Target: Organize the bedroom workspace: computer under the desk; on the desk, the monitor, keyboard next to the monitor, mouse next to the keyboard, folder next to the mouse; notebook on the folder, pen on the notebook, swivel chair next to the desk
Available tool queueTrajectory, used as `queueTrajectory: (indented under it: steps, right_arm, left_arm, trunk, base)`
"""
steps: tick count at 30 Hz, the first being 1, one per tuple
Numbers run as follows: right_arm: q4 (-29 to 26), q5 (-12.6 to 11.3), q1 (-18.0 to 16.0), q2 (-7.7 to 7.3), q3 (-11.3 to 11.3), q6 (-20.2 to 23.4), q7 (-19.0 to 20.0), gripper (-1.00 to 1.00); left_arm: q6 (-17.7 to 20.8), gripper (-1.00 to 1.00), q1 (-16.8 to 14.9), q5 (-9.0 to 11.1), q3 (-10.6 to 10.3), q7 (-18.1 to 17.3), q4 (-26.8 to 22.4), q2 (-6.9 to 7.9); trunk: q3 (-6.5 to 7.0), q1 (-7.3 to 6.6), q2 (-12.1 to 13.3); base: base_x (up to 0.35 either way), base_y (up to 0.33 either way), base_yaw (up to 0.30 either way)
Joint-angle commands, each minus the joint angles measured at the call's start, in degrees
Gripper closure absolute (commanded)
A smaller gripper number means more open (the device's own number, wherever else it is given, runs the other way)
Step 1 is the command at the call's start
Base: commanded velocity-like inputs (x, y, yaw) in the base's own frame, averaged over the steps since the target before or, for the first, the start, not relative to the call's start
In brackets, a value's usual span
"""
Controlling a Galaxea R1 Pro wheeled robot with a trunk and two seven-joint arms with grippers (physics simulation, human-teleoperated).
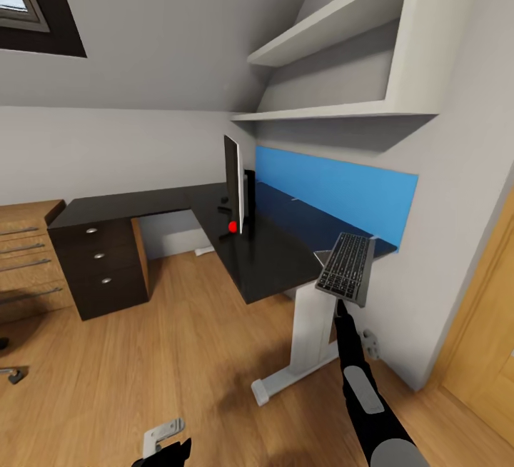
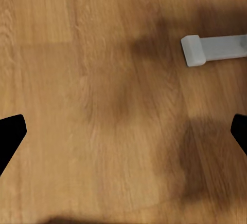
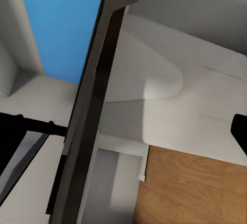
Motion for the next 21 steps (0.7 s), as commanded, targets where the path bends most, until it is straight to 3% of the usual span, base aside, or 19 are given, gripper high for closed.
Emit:
queueTrajectory:
  steps: [1, 8, 21]
  right_arm:
    - [0.0, -0.6, 0.0, 0.05, -0.1, 0.0, 0.5, -1.0]
    - [0.0, -0.5, 0.0, 0.05, 0.0, 0.0, 0.5, -1.0]
    - [0.0, -0.5, 0.0, 0.05, 0.0, 0.0, 0.5, -1.0]
  left_arm:
    - [0.1, -1.0, 0.0, 0.6, -0.2, 0.5, -0.1, 0.08]
    - [0.1, -1.0, 0.0, 0.6, -0.2, 0.5, 0.3, 0.12]
    - [0.2, -1.0, 0.0, 0.6, -0.1, 0.5, 0.6, 0.11]
  trunk:
    - [-0.06, 0.0, 0.0]
    - [-0.06, 0.0, 0.0]
    - [0.66, -0.88, 1.6]
  base:
    - [0.113, 0.0, 0.0]
    - [0.149, 0.0, 0.0]
    - [0.015, 0.0, 0.0]
